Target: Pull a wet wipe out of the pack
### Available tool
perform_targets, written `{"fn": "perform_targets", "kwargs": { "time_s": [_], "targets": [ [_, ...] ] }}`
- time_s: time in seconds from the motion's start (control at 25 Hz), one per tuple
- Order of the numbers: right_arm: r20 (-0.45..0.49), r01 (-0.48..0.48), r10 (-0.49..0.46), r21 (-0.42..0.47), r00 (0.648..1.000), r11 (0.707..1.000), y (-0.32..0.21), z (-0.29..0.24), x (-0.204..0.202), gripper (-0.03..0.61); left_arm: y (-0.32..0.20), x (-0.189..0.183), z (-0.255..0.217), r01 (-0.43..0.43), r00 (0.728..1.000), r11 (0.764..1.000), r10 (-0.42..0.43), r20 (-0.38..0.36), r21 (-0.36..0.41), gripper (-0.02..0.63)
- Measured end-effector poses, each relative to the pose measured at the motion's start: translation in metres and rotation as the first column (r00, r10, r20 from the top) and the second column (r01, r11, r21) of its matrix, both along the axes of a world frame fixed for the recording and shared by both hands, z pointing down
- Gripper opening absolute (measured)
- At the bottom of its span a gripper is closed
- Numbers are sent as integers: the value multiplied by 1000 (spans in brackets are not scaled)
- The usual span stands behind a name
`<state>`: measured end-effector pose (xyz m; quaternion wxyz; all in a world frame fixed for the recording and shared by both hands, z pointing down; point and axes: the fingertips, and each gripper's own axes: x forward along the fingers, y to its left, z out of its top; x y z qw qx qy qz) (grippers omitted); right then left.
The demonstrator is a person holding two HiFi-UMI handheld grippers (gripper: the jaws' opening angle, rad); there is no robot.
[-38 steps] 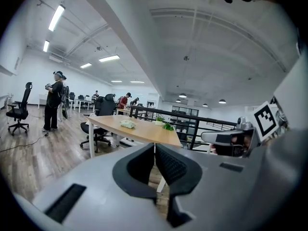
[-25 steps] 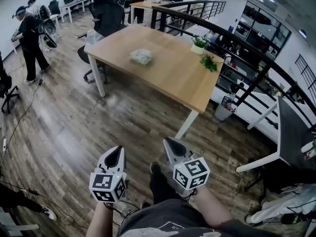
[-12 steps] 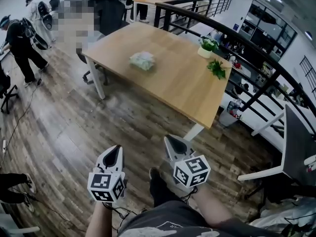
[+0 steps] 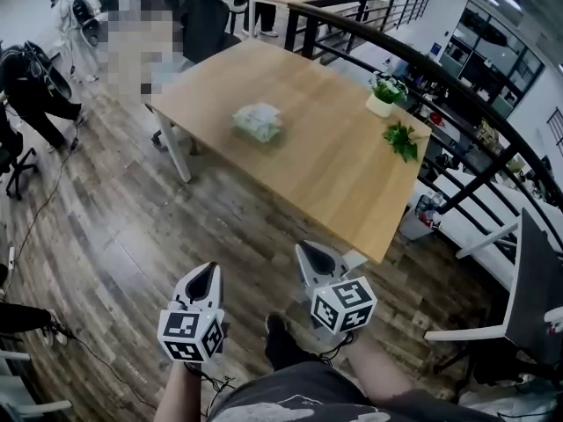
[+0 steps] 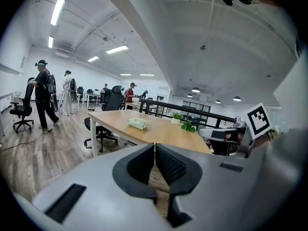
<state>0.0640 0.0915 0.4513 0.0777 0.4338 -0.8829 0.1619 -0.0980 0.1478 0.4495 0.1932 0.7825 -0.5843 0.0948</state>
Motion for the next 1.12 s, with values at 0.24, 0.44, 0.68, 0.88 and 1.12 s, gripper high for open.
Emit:
{"fn": "perform_targets", "kwargs": {
  "time_s": [0.24, 0.44, 0.68, 0.88, 1.12],
  "targets": [
    [-21, -6, 6, -5, 1000, 1000, -45, 2, 17, 26, -40, 11, -2, 16, 1000, 1000, -16, 5, -13, 21],
    [-12, 2, -2, -6, 1000, 1000, -77, 0, 29, 26, -70, 20, -3, 30, 1000, 999, -30, 6, -17, 21],
    [-38, 16, -16, 9, 999, 1000, -112, 3, 36, 26, -101, 24, -10, 60, 998, 998, -60, 29, 9, 21],
    [-18, 30, -30, 42, 999, 999, -130, -11, 36, 26, -111, 14, -17, 101, 995, 995, -101, 12, 15, 21],
    [-18, 42, -42, 29, 999, 999, -135, -11, 28, 26, -127, 10, -25, 107, 994, 994, -107, -8, 16, 21]
  ]
}}
